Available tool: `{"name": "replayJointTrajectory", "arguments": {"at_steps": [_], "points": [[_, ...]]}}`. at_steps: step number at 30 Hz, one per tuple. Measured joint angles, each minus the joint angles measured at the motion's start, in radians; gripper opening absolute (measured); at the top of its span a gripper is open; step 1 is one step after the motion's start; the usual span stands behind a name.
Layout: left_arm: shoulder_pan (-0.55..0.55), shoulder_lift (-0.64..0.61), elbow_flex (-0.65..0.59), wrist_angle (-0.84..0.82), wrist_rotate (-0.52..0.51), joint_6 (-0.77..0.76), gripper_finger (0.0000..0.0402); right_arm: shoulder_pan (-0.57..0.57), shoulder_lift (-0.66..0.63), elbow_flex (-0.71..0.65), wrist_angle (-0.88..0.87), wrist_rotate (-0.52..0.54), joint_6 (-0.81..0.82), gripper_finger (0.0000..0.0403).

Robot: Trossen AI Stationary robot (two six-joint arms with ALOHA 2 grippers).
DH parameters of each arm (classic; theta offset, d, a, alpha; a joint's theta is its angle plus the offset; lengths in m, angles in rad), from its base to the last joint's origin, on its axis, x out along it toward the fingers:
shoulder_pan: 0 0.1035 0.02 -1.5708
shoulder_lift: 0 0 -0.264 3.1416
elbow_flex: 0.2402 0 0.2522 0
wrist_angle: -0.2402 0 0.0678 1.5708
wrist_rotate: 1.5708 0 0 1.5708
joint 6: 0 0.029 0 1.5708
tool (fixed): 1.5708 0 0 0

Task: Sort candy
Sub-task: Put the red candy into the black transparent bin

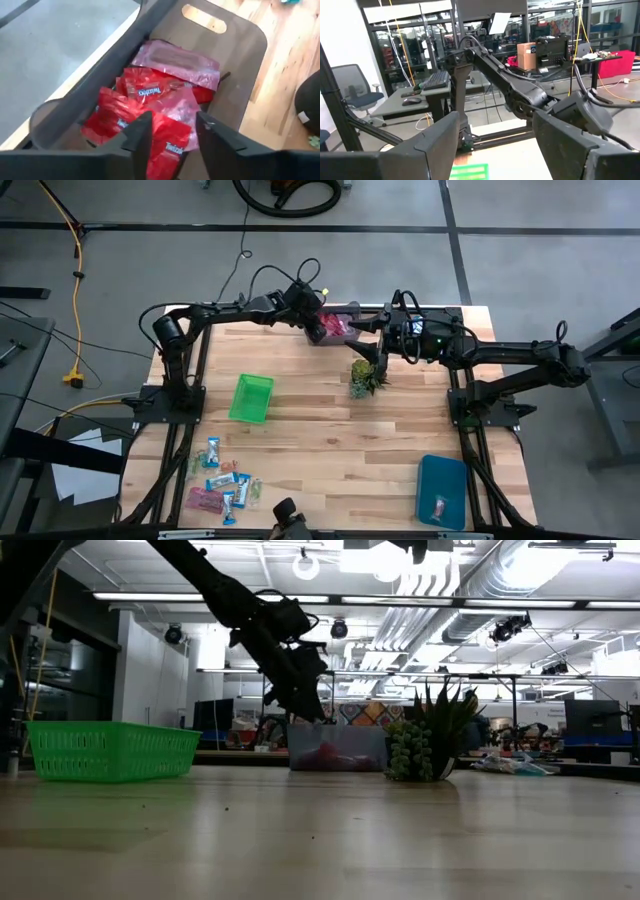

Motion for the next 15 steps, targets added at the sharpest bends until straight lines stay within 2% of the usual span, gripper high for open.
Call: {"name": "replayJointTrajectory", "arguments": {"at_steps": [3,6,11,15], "points": [[0.000,-0.043,0.000,-0.019,0.018,-0.028,0.0187,0.000,0.000,0.000,0.000,0.000,0.000,0.0250],[0.001,-0.125,0.000,-0.039,0.088,-0.067,0.0210,0.000,0.000,0.000,0.000,0.000,0.000,0.0250],[-0.017,-0.313,0.000,-0.091,0.226,-0.120,0.0220,0.000,0.000,0.000,0.000,0.000,0.000,0.0250],[-0.103,-0.491,-0.035,-0.064,0.251,-0.171,0.0220,0.000,0.000,0.000,0.000,0.000,-0.001,0.0250]]}}
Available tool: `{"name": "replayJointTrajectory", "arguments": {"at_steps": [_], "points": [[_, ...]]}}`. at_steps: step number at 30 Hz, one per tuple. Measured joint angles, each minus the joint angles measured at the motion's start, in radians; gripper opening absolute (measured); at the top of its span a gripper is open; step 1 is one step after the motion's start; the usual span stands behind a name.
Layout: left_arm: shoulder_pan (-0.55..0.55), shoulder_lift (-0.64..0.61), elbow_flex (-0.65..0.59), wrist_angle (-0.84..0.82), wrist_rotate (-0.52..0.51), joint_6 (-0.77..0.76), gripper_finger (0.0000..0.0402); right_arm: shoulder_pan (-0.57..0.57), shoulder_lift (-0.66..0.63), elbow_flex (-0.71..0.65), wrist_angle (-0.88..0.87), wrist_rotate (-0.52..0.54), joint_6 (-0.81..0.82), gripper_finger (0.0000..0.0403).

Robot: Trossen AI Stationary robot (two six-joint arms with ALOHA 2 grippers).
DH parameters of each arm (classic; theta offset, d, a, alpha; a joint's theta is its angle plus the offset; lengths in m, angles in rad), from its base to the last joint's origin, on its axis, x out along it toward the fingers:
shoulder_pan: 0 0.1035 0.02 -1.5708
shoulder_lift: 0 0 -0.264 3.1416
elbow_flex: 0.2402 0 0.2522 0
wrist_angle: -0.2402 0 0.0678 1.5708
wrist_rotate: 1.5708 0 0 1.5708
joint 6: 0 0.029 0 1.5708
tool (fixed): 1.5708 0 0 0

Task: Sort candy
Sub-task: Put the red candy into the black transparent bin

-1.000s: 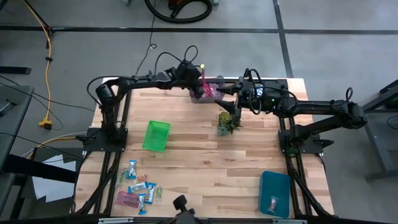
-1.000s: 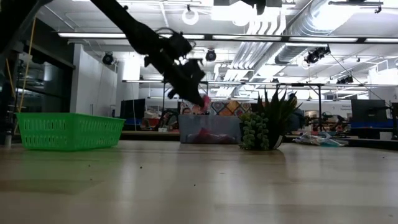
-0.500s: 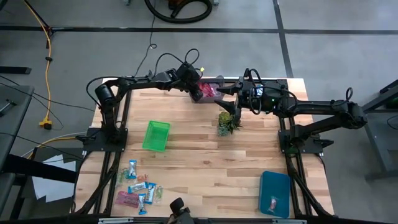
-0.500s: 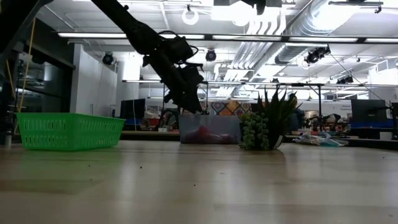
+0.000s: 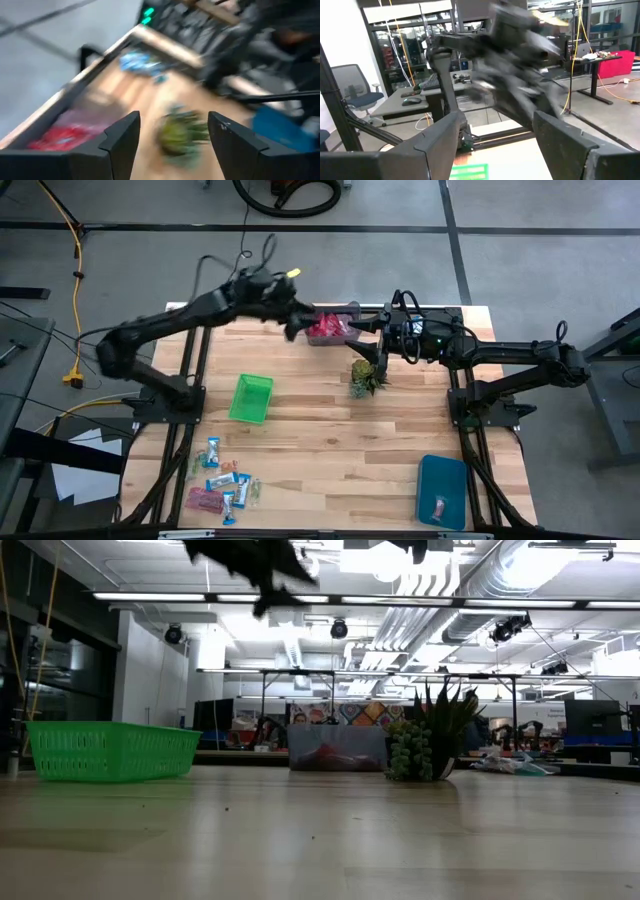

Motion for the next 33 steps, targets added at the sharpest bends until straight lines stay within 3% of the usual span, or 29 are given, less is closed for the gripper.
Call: {"name": "replayJointTrajectory", "arguments": {"at_steps": [4,9,14,17,21,24,33], "points": [[-0.176,-0.183,-0.084,0.029,-0.024,-0.025,0.0220,0.000,0.000,0.000,0.000,0.000,0.000,0.0250],[-0.482,-0.363,-0.229,0.003,-0.192,-0.168,0.0221,0.000,0.000,0.000,0.000,0.000,0.000,0.0250],[-0.796,-0.454,-0.301,-0.244,-0.354,-0.410,0.0218,0.000,0.000,0.000,-0.002,0.000,-0.007,0.0250],[-0.958,-0.433,-0.301,-0.432,-0.383,-0.500,0.0211,0.000,0.000,0.000,-0.009,0.000,-0.023,0.0250],[-1.122,-0.344,-0.302,-0.560,-0.320,-0.564,0.0203,0.000,0.000,0.000,-0.009,0.000,-0.026,0.0250],[-1.235,-0.261,-0.301,-0.542,-0.282,-0.620,0.0202,0.000,0.000,0.000,-0.008,0.000,-0.026,0.0250],[-1.549,0.025,-0.301,-0.340,-0.295,-0.775,0.0201,0.000,0.000,0.000,-0.027,0.000,-0.002,0.0250]]}}
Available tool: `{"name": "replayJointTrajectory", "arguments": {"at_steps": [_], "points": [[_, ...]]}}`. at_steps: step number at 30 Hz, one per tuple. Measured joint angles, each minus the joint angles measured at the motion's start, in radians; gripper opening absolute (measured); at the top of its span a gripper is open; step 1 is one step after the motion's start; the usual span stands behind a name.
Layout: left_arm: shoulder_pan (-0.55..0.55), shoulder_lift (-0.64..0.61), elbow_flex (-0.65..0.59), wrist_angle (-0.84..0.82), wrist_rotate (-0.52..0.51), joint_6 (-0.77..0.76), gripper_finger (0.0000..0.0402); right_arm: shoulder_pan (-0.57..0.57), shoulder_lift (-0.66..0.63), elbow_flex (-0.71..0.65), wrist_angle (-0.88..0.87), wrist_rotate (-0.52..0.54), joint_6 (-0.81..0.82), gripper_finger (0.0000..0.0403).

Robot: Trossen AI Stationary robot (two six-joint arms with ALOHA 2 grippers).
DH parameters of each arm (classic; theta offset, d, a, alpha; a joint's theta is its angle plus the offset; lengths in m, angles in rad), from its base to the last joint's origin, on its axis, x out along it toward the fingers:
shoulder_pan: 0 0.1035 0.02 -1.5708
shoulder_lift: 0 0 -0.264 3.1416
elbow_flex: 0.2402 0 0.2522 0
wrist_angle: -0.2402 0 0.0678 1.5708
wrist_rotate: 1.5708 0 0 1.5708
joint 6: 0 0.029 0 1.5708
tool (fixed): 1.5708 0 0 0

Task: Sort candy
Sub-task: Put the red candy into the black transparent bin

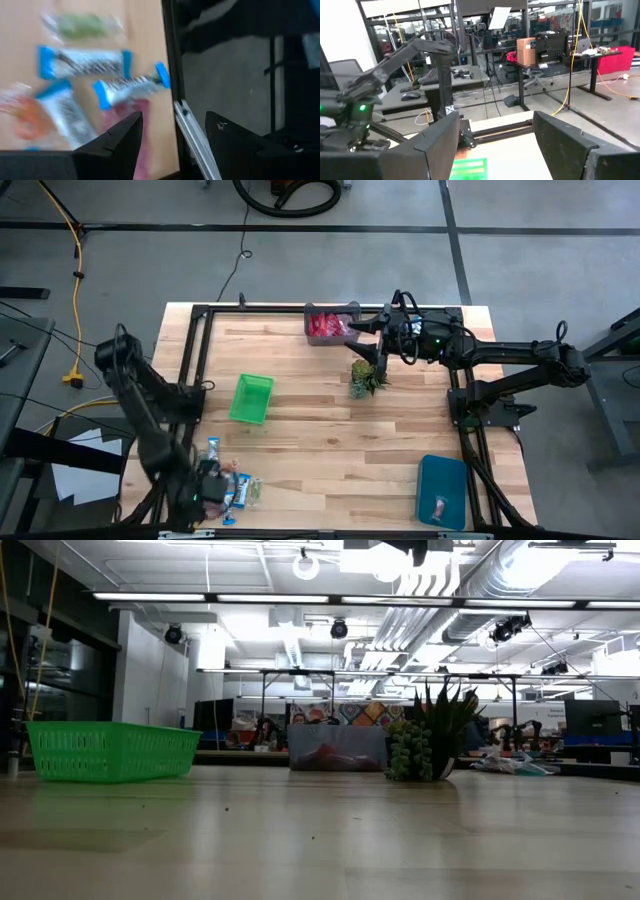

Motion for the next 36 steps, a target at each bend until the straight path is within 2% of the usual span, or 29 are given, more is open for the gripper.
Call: {"name": "replayJointTrajectory", "arguments": {"at_steps": [5,9,20,27,36], "points": [[-0.094,0.116,0.000,0.005,-0.002,-0.163,0.0201,0.000,0.000,0.000,-0.028,0.000,0.005,0.0250],[-0.120,0.179,0.000,0.005,-0.007,-0.229,0.0202,0.000,0.000,0.000,-0.029,0.000,0.005,0.0250],[-0.119,0.271,0.000,-0.012,-0.010,-0.232,0.0203,0.000,0.000,0.000,-0.030,0.000,0.005,0.0250],[-0.119,0.276,0.000,-0.089,-0.010,-0.207,0.0203,0.000,0.000,0.000,-0.034,0.000,0.005,0.0250],[-0.121,0.273,0.000,-0.067,-0.035,-0.164,0.0202,0.000,0.000,0.000,-0.034,0.000,0.006,0.0250]]}}
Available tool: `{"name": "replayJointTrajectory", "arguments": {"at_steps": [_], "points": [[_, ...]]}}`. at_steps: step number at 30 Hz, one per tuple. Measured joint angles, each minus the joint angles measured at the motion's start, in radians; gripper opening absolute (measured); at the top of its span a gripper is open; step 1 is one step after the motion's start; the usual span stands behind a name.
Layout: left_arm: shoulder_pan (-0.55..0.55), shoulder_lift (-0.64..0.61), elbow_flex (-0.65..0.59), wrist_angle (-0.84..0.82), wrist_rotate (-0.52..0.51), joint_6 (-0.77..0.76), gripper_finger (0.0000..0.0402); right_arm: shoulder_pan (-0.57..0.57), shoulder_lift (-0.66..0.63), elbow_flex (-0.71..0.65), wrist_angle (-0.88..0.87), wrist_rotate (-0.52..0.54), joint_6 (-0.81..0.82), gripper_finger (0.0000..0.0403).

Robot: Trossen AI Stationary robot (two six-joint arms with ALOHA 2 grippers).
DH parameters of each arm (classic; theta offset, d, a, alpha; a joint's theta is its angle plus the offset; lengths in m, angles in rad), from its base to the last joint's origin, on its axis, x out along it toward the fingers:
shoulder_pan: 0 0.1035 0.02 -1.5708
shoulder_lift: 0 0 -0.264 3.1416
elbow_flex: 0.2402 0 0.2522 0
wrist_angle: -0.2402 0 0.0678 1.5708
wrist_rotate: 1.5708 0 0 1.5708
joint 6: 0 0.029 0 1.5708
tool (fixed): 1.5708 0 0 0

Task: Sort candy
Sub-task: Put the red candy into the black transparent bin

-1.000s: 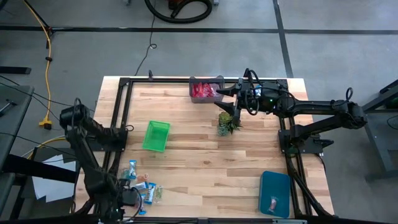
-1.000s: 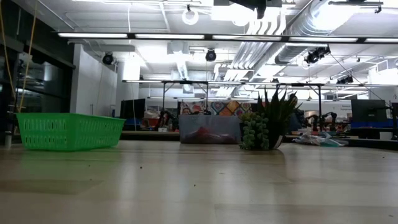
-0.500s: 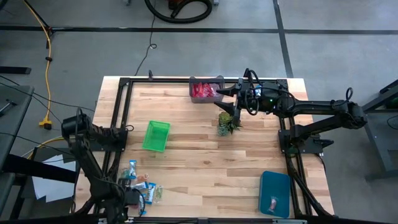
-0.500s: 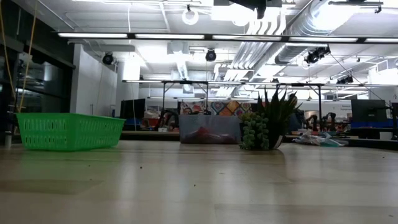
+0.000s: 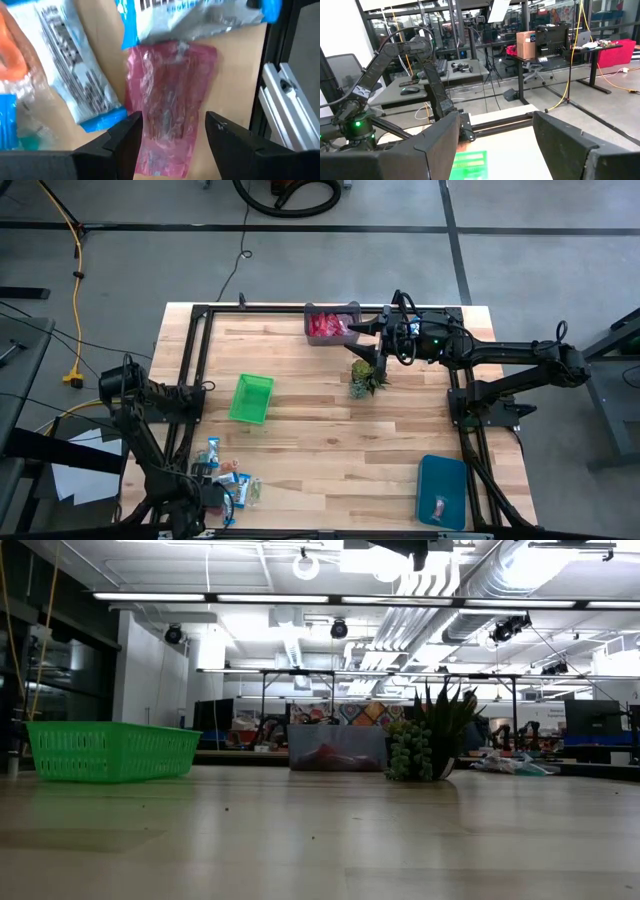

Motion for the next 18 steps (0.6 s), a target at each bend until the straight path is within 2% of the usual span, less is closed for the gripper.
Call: {"name": "replayJointTrajectory", "arguments": {"at_steps": [5,11,15,18], "points": [[-0.003,0.027,0.000,0.007,-0.057,0.038,0.0202,0.000,0.000,0.000,-0.001,0.000,0.000,0.0250],[0.001,0.066,0.005,0.119,-0.006,0.043,0.0202,0.000,0.000,0.000,-0.011,0.000,0.000,0.0250],[-0.001,0.081,0.005,0.120,-0.001,0.037,0.0200,0.000,0.000,0.000,-0.016,0.000,0.000,0.0250],[0.003,0.082,0.005,0.098,-0.003,0.036,0.0174,0.000,0.000,0.000,-0.018,0.000,0.000,0.0250]]}}
